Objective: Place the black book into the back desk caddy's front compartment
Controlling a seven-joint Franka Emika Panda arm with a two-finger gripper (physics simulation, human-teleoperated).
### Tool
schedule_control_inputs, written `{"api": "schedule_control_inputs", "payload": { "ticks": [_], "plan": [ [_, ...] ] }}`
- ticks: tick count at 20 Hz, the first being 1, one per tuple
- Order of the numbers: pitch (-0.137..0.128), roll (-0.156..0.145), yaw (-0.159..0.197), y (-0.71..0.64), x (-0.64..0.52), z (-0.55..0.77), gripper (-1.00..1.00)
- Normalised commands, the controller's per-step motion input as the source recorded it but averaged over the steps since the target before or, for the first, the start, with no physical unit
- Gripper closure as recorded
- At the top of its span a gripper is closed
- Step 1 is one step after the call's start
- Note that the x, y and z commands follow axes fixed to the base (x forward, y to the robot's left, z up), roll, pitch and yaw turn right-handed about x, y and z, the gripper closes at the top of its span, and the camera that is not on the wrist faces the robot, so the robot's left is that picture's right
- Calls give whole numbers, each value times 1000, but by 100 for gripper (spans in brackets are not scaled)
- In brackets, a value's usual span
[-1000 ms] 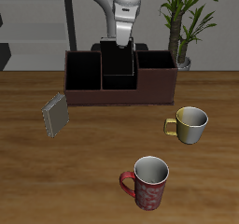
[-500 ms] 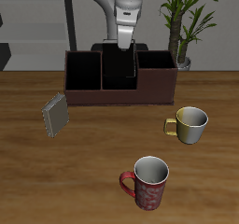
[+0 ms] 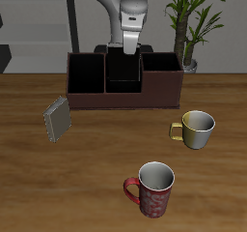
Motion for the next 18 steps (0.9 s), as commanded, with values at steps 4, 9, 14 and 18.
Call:
{"api": "schedule_control_inputs", "payload": {
  "ticks": [4,9,14,18],
  "plan": [
    [38,11,0,-25,-71,-172,100],
    [12,1,1,-15,-31,-101,100],
    [27,-16,-19,-101,18,-136,100],
    [33,-1,-15,-62,6,-129,100]
  ]
}}
